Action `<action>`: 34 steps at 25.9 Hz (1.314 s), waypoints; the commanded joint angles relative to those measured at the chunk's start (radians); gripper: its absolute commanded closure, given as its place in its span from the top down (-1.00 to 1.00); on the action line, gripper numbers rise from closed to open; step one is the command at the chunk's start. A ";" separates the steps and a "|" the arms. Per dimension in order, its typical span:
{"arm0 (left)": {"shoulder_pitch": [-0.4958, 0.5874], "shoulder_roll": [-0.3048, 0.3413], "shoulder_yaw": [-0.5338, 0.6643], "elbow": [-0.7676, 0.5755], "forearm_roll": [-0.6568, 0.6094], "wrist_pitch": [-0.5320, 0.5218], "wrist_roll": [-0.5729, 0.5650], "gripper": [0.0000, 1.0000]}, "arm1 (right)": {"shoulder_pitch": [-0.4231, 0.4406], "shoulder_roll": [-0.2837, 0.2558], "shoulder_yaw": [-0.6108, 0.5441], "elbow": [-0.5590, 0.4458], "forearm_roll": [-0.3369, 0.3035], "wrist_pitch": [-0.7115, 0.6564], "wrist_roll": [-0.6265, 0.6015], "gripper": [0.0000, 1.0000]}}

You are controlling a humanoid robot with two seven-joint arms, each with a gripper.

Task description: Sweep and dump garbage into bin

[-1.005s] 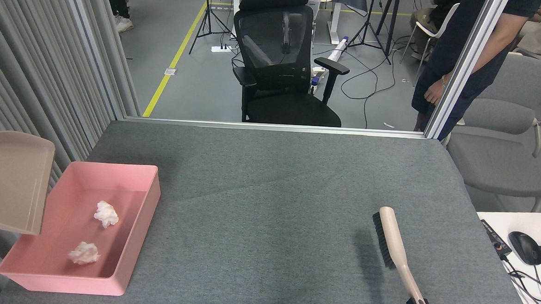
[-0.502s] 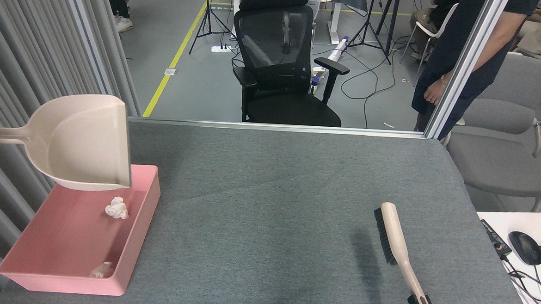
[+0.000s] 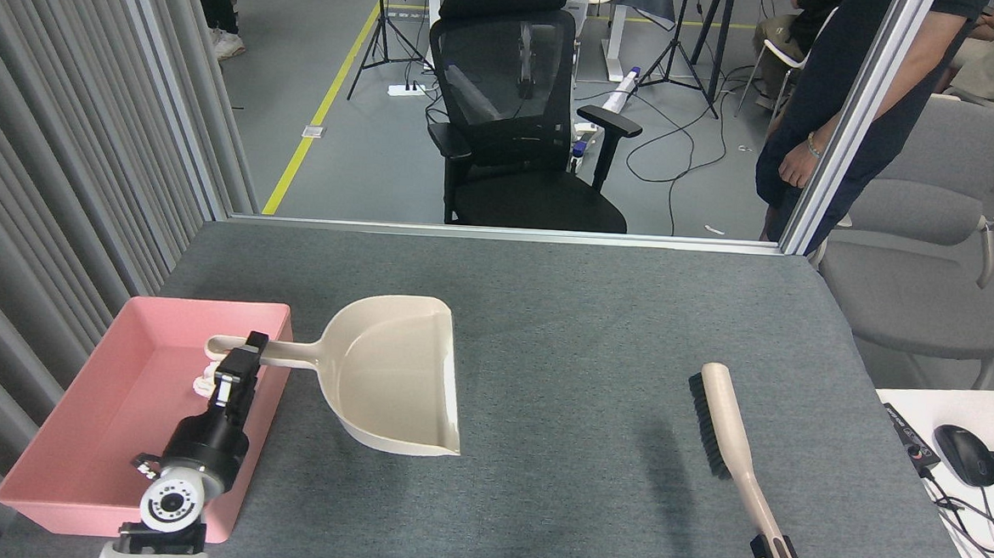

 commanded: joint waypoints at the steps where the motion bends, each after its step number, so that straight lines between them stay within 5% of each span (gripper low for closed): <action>1: -0.001 -0.085 -0.031 0.076 -0.082 -0.058 0.026 -0.54 | 0.001 -0.001 0.000 0.000 0.000 -0.001 0.004 -0.96; 5: -0.028 -0.126 -0.025 0.231 -0.211 -0.169 0.074 -0.52 | 0.001 -0.001 0.000 -0.002 0.000 -0.003 0.005 -0.95; 10: -0.033 -0.141 -0.018 0.298 -0.211 -0.198 0.114 -0.51 | -0.001 0.001 0.000 0.002 0.068 -0.003 0.005 -0.97; 18: -0.041 -0.141 0.000 0.356 -0.205 -0.256 0.152 -0.30 | -0.001 0.013 0.003 0.002 0.069 -0.004 0.005 -0.96; 21: -0.042 -0.141 -0.003 0.356 -0.205 -0.259 0.157 0.12 | 0.002 0.013 0.005 0.002 0.069 -0.004 0.005 -0.95; 24: -0.039 -0.141 -0.012 0.349 -0.217 -0.230 0.152 0.95 | 0.002 0.014 0.003 0.002 0.071 -0.004 0.005 -0.95; 29: -0.025 -0.140 -0.015 0.327 -0.220 -0.206 0.140 0.97 | 0.002 0.013 0.003 0.003 0.074 -0.004 0.007 -0.86; 32: -0.004 -0.138 -0.017 0.317 -0.236 -0.202 0.127 0.98 | 0.002 0.014 0.005 0.005 0.077 0.002 0.015 -0.66; 34: 0.010 -0.137 -0.017 0.298 -0.279 -0.201 0.106 0.98 | 0.002 0.014 0.003 0.008 0.077 0.003 0.015 -0.31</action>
